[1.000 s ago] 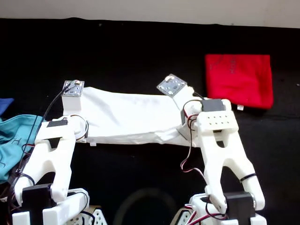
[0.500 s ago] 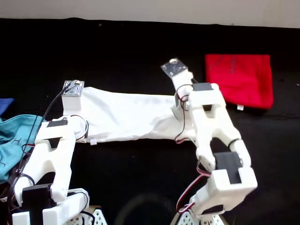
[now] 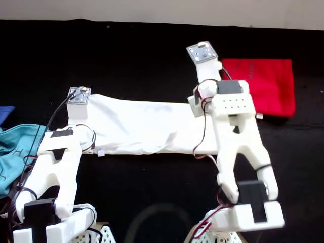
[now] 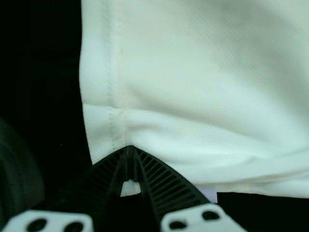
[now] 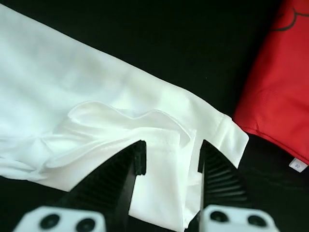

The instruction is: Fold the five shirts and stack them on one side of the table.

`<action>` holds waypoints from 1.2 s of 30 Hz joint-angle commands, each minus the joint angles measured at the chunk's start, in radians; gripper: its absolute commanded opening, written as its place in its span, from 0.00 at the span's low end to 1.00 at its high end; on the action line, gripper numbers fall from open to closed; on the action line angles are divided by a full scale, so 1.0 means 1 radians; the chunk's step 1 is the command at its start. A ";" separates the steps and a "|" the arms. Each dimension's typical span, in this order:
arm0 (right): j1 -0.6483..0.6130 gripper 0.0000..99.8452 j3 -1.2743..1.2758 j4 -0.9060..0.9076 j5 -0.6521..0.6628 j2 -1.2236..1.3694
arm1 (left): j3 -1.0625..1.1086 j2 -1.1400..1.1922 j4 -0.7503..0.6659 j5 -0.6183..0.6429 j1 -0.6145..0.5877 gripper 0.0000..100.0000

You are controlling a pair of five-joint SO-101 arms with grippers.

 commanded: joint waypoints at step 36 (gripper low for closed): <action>-0.478 0.01 0.088 -0.087 -0.100 0.237 | -0.395 -0.010 0.427 -0.006 -0.153 0.01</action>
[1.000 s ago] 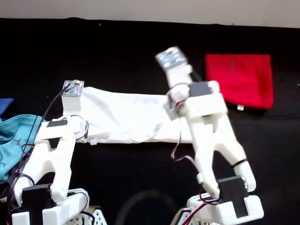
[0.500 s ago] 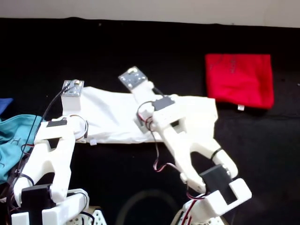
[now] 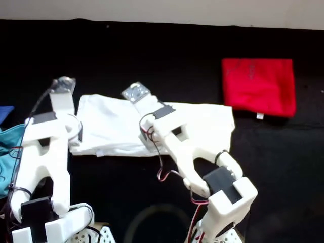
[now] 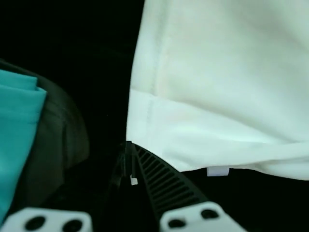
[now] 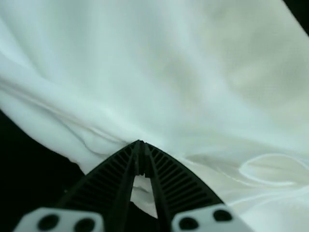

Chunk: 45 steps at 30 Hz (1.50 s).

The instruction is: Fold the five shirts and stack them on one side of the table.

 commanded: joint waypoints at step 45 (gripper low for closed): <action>0.245 0.01 -0.951 0.717 0.092 0.035 | -0.245 0.229 0.040 -0.003 -0.002 0.20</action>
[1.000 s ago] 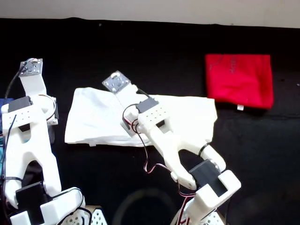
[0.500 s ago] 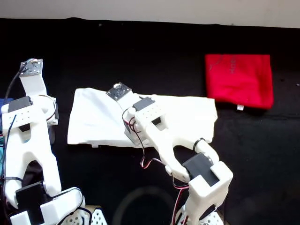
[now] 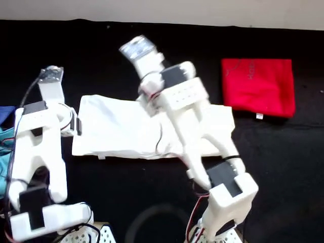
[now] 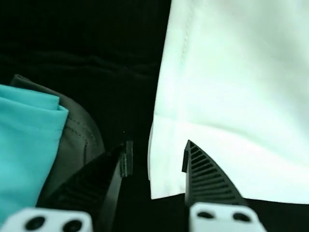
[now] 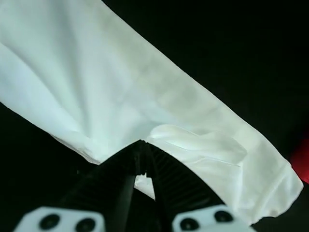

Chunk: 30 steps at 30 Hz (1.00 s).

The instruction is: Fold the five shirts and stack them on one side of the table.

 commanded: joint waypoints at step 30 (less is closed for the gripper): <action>0.598 0.19 0.476 0.171 0.215 -0.832 | -0.716 0.444 0.390 -0.012 0.062 0.20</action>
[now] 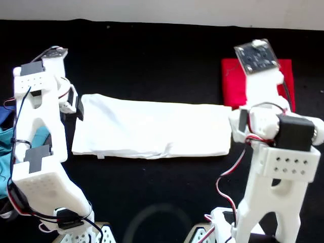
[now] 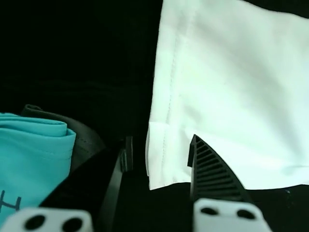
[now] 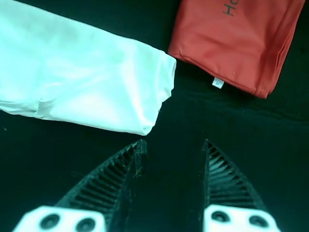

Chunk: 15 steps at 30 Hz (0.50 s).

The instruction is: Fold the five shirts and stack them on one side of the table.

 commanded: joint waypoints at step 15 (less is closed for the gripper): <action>0.262 0.19 0.619 -0.237 0.072 -0.315 | -0.237 0.392 -0.034 -0.012 0.039 0.19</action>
